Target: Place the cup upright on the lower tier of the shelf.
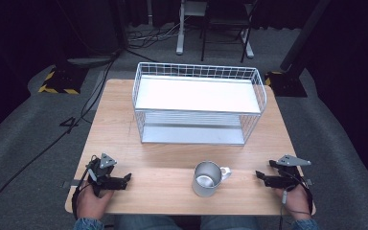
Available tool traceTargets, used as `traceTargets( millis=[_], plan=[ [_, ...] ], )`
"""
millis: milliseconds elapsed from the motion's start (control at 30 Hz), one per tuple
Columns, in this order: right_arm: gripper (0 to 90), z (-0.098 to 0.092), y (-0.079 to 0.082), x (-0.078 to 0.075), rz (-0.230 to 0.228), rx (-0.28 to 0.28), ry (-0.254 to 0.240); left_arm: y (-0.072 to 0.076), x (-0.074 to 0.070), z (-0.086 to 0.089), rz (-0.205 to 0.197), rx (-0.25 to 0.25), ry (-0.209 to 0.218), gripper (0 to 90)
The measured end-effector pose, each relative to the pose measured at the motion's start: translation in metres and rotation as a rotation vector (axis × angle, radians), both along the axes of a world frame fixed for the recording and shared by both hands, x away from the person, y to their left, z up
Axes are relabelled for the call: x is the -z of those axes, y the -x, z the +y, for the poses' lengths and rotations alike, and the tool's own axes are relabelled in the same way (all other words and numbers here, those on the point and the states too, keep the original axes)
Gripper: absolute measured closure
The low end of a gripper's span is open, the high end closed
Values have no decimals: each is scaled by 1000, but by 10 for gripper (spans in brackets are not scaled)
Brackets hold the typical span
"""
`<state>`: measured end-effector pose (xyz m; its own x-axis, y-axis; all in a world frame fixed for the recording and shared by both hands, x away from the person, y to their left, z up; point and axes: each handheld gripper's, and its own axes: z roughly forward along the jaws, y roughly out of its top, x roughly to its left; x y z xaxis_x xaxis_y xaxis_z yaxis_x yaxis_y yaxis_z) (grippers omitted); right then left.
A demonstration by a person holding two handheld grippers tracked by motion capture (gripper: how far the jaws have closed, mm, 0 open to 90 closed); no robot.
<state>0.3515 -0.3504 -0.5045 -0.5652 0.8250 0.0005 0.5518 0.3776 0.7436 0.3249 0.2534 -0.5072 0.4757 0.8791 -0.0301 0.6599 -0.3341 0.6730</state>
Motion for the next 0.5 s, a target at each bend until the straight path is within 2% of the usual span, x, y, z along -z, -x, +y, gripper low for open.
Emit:
traceTargets(
  millis=[33,67,200,300,333,367,400,500],
  plan=[
    [208,0,0,0,0,0,0,0,0,0,0,0,0,16],
    [170,0,0,0,7,-8,-1,0,0,0,0,0,0,16],
    [159,0,-1,0,10,-2,-5,0,0,0,-1,1,-1,16],
    [154,-1,-4,-2,37,4,-23,0,0,0,0,0,0,16],
    [154,-1,-4,-7,43,-12,-30,0,0,0,-1,0,-1,16],
    [154,-1,-4,-7,43,-12,-30,0,0,0,0,0,0,16],
    [155,2,-2,-15,16,-36,-29,0,0,0,0,0,0,15],
    [155,4,0,-22,0,-57,-33,0,0,0,0,0,0,16]
  ],
)
